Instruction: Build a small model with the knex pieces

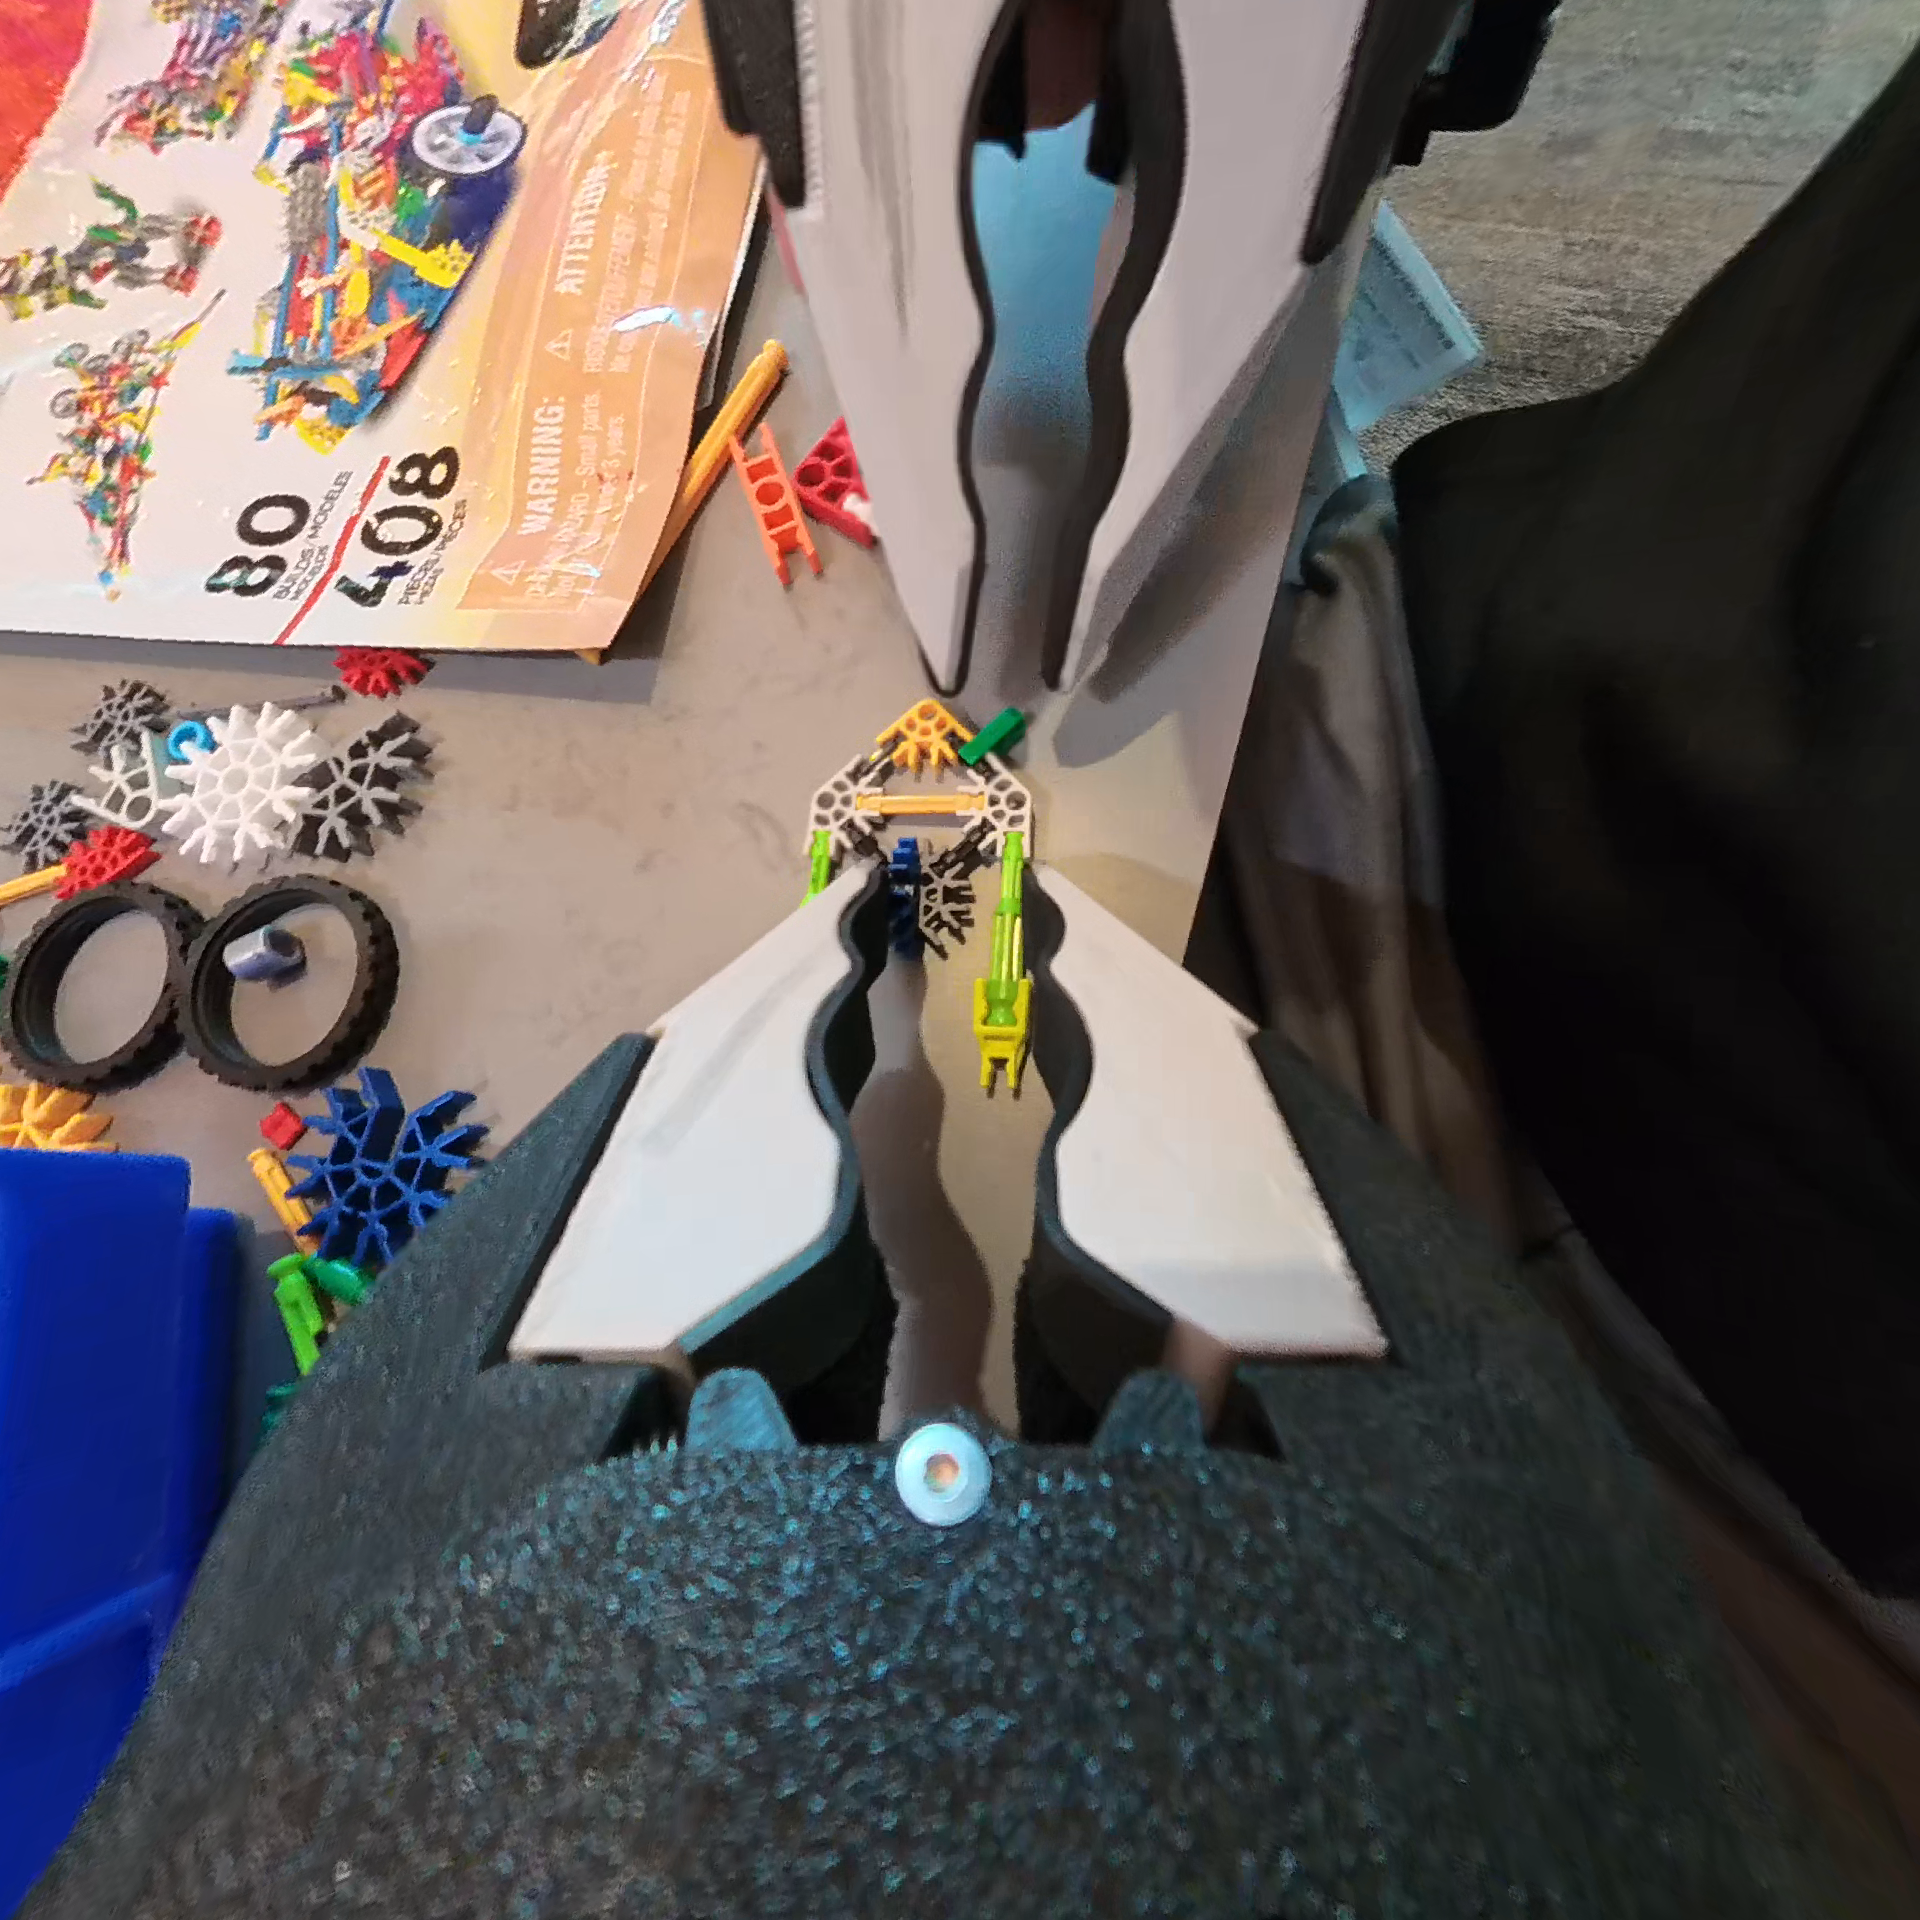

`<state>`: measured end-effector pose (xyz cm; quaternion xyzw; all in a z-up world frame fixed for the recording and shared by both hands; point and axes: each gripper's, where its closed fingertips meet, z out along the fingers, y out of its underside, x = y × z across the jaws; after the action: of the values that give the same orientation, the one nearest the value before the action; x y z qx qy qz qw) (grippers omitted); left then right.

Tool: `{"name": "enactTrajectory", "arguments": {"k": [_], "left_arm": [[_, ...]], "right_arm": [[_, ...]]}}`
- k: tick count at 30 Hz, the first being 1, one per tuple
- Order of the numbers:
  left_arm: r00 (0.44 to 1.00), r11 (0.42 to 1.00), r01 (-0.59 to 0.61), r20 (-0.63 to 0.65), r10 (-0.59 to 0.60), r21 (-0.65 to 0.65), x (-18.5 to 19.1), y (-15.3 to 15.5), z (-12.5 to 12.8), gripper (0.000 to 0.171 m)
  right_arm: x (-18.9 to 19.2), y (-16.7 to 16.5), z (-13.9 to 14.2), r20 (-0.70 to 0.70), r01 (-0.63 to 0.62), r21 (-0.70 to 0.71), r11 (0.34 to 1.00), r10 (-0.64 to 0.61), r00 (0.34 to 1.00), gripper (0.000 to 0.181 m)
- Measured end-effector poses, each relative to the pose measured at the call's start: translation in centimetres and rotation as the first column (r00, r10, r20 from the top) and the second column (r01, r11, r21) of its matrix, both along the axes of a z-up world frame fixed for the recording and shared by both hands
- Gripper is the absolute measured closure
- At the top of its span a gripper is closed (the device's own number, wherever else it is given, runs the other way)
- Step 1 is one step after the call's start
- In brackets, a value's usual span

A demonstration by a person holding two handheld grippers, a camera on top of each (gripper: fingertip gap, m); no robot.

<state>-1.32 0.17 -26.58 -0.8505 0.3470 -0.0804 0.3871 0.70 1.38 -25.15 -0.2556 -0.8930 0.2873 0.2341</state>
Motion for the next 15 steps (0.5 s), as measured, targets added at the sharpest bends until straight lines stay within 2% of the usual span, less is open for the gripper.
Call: {"name": "enactTrajectory", "arguments": {"k": [4,9,15], "left_arm": [[0.998,0.998,0.057,0.012,-0.057,-0.007,0.2,-0.1,0.0,0.148],[0.994,0.994,0.106,0.023,-0.105,-0.011,0.3,-0.2,0.0,0.148],[0.990,0.990,0.136,0.044,-0.134,-0.024,0.3,-0.3,0.1,0.148]], "right_arm": [[-0.2,0.1,-1.3,0.044,-0.094,0.075,0.993,0.091,0.995,0.164],[0.2,-0.4,-1.5,0.100,-0.176,0.030,0.984,0.172,0.980,0.165],[0.1,-0.5,-1.6,0.093,-0.222,0.043,0.974,0.217,0.972,0.167]]}}
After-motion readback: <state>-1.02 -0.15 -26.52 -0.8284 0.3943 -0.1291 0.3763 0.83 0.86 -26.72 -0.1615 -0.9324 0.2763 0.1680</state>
